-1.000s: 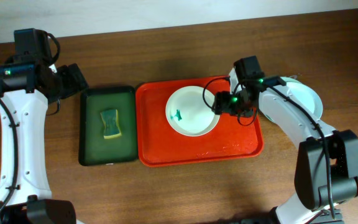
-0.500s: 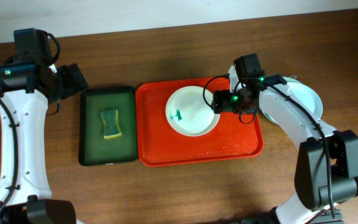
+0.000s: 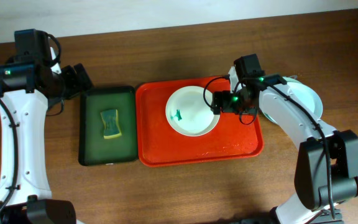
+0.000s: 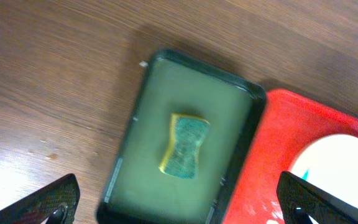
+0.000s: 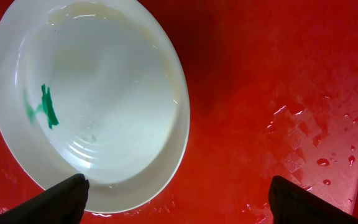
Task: Clean dirty plates on tray and stack at the side
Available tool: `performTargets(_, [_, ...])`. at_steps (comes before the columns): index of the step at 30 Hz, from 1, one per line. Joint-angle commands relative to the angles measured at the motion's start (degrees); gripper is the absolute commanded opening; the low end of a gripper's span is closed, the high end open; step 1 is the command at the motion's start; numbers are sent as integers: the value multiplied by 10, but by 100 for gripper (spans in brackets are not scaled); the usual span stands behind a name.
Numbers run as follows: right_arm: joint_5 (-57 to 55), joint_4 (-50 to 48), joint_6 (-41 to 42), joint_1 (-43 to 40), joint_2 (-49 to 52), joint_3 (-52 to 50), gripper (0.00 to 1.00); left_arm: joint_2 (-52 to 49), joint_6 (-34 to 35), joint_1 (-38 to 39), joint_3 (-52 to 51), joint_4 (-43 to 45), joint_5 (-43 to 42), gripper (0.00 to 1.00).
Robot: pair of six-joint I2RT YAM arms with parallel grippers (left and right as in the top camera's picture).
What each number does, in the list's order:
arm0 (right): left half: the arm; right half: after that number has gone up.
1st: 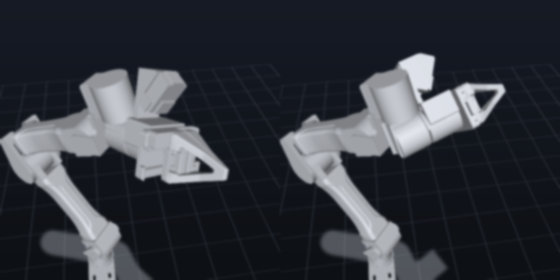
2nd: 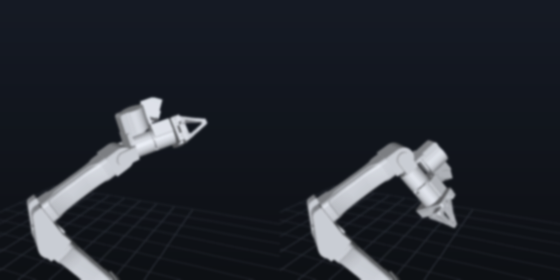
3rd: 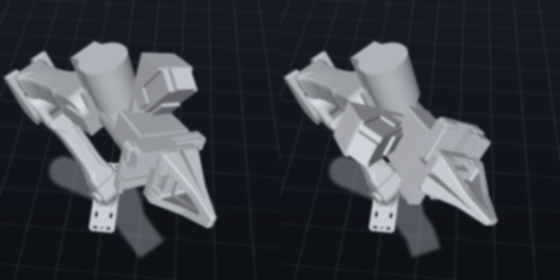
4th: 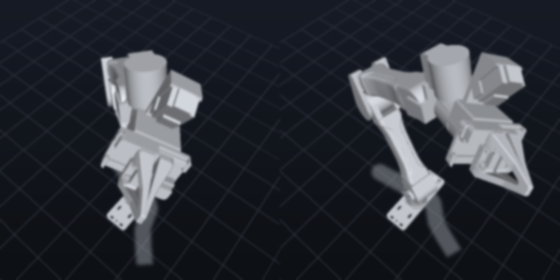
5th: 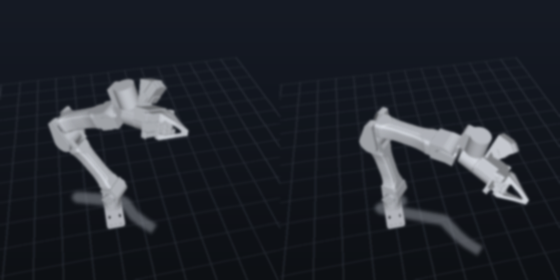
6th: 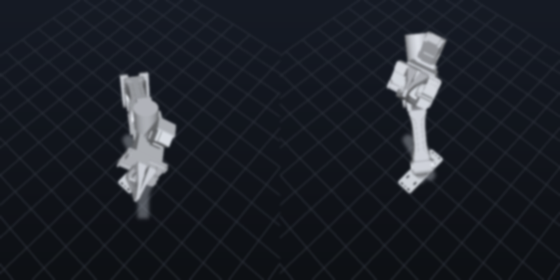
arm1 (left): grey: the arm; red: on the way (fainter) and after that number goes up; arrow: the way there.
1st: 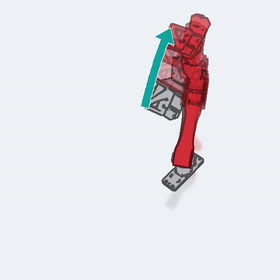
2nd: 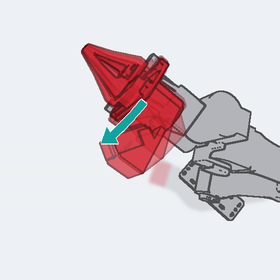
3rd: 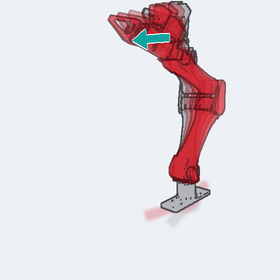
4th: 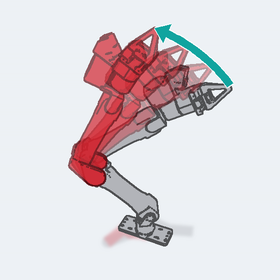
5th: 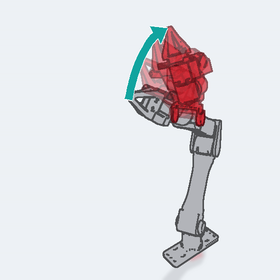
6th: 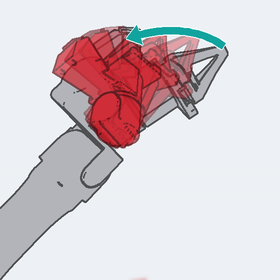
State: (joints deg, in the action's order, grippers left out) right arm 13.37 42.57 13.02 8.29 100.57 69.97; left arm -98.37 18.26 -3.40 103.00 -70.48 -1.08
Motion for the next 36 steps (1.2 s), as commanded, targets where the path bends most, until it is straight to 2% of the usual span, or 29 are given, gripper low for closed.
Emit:
performTargets(1, [-5,2,-6,2,3,11,94,-1,-7,5,-15,-8,-49,91])
performTargets(3, [-5,2,-6,2,3,11,93,-1,-28,10,-34,-7,-49,74])
performTargets(6, [-5,2,-6,2,3,11,94,-1,-49,22,-63,10,-49,70])
performTargets(13, [-5,2,-6,2,3,11,94,-16,-51,43,-114,32,-41,70])
performTargets(17, [-5,2,-6,2,3,11,94,-35,-84,59,-115,35,-36,70])
performTargets(21, [-5,3,-6,2,3,11,94,-81,-90,74,-115,37,-33,67])
performTargets(23, [-5,3,-6,2,3,11,94,-115,-89,78,-115,34,-6,67])
performTargets(31, [-5,3,-6,2,3,11,93,-181,-87,78,-115,37,19,57])
performTargets(36, [-5,3,-6,2,3,11,94,-191,-87,83,-115,38,19,57])
